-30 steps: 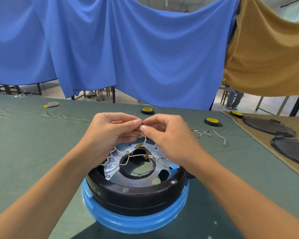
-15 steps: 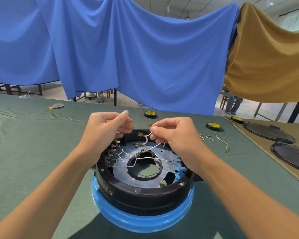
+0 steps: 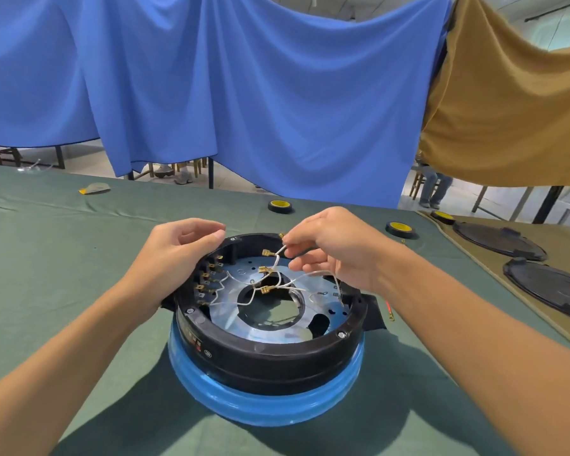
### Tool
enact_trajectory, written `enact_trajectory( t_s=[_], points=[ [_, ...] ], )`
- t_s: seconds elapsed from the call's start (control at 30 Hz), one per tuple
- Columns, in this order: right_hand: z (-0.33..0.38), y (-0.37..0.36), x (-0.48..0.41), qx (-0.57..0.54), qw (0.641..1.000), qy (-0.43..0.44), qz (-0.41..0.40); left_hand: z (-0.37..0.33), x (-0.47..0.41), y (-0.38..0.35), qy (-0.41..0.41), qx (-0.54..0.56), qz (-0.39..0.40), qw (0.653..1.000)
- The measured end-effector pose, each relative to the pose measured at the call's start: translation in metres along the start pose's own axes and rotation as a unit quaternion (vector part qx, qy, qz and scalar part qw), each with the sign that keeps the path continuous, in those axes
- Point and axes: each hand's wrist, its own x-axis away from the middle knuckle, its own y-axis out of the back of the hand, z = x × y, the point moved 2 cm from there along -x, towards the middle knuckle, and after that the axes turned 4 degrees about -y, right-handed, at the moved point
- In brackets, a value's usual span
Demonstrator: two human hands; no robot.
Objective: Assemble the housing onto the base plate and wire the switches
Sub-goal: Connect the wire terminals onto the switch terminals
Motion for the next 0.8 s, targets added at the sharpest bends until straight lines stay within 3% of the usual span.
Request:
enact_trajectory(
  t_s=[0.1,0.33,0.63,0.8],
  points=[
    [-0.002,-0.003,-0.005,-0.011,1.0,-0.019,-0.005,0.002,0.004,-0.004,0.012,-0.008,0.019,1.0],
    [-0.007,-0.008,-0.012,0.012,0.999,-0.022,0.028,0.004,0.004,0.001,0.057,-0.015,-0.021,0.998],
    [-0.004,-0.035,-0.015,0.189,0.968,-0.003,0.163,0.014,0.008,0.004,0.108,0.035,-0.036,0.993],
    [0.003,-0.05,-0.028,0.27,0.958,-0.002,0.099,0.018,0.012,0.004,0.106,0.064,-0.026,0.992]
  ],
)
